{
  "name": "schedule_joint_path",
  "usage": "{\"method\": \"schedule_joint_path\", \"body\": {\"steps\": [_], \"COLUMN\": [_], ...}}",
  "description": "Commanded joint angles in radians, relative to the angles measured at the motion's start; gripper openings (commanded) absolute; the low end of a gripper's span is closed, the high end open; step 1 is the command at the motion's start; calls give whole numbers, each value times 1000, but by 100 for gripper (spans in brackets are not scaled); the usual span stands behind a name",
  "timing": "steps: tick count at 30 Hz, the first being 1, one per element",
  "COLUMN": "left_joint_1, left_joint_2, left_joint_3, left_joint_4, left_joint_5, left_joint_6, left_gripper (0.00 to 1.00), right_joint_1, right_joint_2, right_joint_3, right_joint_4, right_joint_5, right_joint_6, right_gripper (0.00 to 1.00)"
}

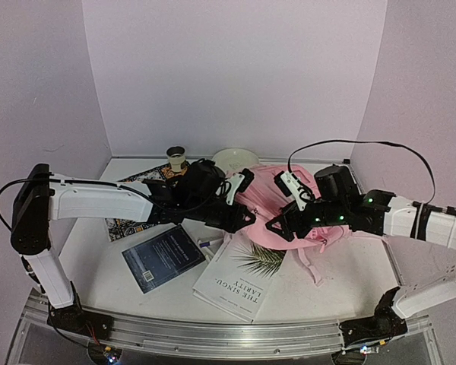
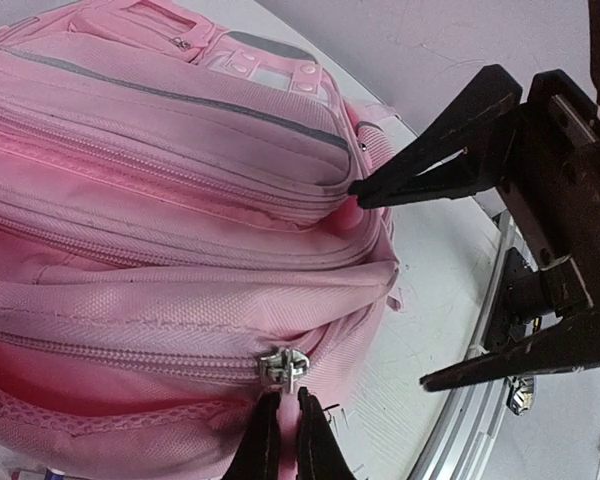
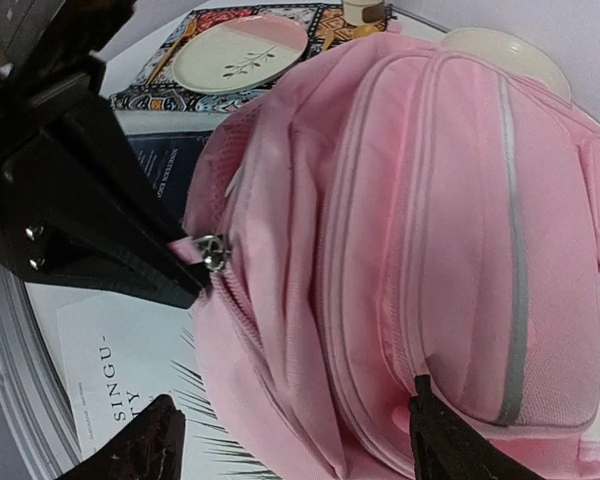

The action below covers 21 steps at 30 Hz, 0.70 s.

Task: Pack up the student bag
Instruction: Hold the largest pocket of the student bag.

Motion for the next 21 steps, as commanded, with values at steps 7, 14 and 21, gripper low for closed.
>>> {"method": "schedule_joint_path", "body": {"steps": [7,14,21], "left_joint_1": [-2,-2,44], "left_joint_2": [-12,-39,-58], "left_joint_3": [104,135,154], "left_joint_4": [85,-30,-91], "left_joint_5": [69,-49,-152], "left_joint_6": [2,41,65], "left_gripper": [0,0,0], "right_joint_1": [62,62,61], "right_joint_2": [116,49,-94], "right_joint_3": [77,43,-34], "right_joint_4": [51,41,25], "right_joint_5": [137,233,290], "right_joint_6": [-180,-198,-217], "right_gripper": [58,1,0]}}
